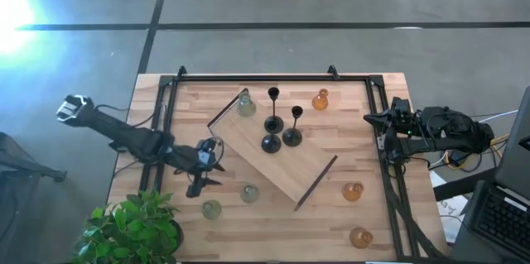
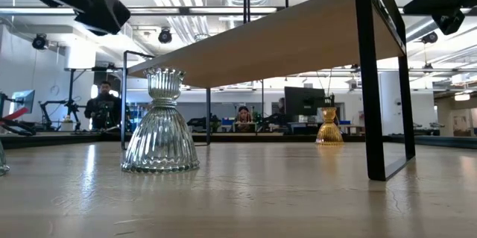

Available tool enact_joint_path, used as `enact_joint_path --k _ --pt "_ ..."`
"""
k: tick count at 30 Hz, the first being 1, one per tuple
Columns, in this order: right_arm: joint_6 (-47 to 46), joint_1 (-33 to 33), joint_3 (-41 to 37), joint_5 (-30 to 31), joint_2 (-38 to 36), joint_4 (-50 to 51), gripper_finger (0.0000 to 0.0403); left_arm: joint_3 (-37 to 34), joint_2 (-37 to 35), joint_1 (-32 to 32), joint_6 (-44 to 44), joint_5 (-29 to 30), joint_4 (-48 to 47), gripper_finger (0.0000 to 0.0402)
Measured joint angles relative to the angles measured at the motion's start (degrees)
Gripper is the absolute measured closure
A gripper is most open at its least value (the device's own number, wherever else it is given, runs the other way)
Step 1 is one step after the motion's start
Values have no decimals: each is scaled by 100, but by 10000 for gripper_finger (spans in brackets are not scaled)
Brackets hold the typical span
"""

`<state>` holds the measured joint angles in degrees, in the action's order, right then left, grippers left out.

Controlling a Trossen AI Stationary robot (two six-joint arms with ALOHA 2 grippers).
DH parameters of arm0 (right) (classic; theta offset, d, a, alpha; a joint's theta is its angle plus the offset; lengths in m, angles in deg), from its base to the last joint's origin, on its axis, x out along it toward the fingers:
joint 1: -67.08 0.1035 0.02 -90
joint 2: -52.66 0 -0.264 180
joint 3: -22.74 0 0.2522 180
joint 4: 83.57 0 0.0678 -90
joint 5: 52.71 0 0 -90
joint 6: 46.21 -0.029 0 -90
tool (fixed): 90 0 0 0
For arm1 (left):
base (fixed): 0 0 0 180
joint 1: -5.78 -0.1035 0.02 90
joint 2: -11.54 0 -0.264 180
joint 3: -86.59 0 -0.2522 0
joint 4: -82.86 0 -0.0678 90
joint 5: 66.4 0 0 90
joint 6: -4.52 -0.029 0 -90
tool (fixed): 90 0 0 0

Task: Pick & Place candle stick holders
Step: Put the left transparent candle holder on the shelf

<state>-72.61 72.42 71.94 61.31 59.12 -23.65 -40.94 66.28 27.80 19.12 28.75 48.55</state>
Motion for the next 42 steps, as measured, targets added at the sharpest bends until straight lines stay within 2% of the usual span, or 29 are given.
enact_joint_path --k 6,10,20,31,42 --pt "-1 -2 2 -1 -2 1 394 -695 -152 425 458 712 1134 186" --pt "0 0 2 -1 -2 0 394 -1159 -192 612 526 983 1910 186" --pt "-1 -1 1 -1 0 0 394 -2027 211 634 157 1014 3444 186" --pt "-1 1 0 -1 -2 -2 394 -2111 1152 628 -579 983 4213 186" --pt "0 1 1 -1 0 0 394 -2003 2093 612 -706 950 5349 186"
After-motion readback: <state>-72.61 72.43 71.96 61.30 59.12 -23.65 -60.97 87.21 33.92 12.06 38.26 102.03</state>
